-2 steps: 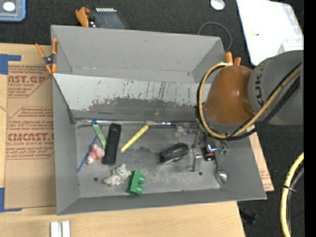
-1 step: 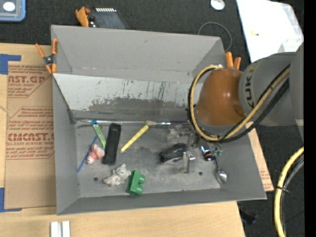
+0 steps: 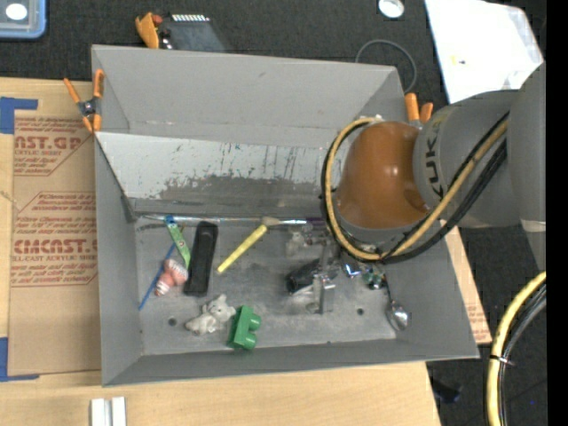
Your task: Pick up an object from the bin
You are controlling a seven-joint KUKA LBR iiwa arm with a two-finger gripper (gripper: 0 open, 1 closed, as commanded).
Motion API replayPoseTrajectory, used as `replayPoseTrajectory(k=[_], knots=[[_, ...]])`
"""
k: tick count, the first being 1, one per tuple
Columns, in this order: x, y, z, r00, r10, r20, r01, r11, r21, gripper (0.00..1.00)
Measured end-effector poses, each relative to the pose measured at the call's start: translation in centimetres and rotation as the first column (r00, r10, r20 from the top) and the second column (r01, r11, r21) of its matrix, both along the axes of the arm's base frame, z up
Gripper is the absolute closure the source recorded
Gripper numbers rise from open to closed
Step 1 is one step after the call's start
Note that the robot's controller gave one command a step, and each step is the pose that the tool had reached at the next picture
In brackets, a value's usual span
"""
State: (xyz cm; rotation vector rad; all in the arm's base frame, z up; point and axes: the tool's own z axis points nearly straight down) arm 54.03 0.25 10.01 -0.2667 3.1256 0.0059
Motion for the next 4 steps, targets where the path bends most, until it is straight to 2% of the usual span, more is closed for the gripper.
replayPoseTrajectory(k=[1,2,4], knots=[[-0.6,-1.4,-2.9,0.999,0.053,0.000,-0.053,0.999,-0.005,0.00],[1.7,-2.1,-2.9,0.998,0.069,0.009,-0.069,0.998,-0.002,1.00],[1.6,-2.1,-2.5,0.998,0.069,0.005,-0.069,0.998,-0.002,1.00]])
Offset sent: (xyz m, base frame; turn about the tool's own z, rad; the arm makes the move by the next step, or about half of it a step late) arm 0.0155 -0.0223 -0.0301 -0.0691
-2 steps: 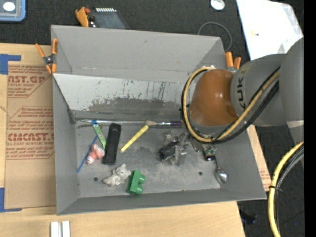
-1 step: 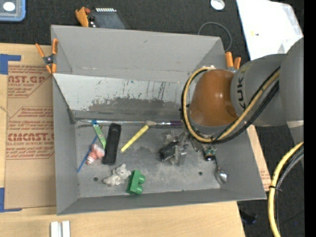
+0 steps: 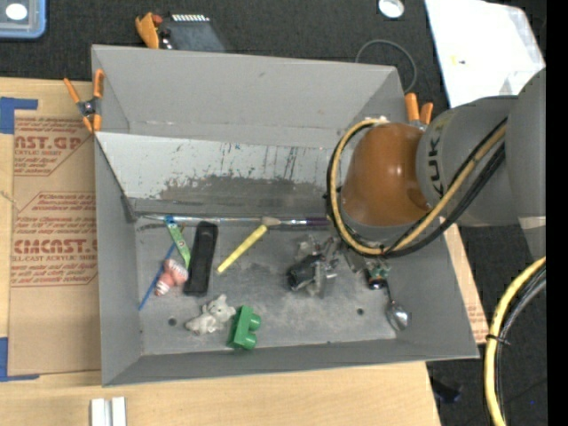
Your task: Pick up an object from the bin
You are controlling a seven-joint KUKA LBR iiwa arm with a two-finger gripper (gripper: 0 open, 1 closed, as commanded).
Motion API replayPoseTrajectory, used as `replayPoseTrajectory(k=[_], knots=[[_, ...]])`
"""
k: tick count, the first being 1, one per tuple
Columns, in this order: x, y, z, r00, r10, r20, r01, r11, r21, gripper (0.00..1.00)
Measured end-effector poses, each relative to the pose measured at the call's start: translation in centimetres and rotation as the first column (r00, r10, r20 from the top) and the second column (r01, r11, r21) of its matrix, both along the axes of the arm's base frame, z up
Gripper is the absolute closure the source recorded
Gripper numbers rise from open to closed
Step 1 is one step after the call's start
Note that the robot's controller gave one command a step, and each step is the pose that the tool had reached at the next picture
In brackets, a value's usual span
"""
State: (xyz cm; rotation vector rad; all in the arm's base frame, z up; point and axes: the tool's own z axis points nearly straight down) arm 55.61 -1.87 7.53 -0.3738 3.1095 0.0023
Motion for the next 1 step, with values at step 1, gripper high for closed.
replayPoseTrajectory(k=[1], knots=[[-0.29,0.04,1.97,1.000,0.001,-0.011,-0.001,1.000,0.000,1.00]])
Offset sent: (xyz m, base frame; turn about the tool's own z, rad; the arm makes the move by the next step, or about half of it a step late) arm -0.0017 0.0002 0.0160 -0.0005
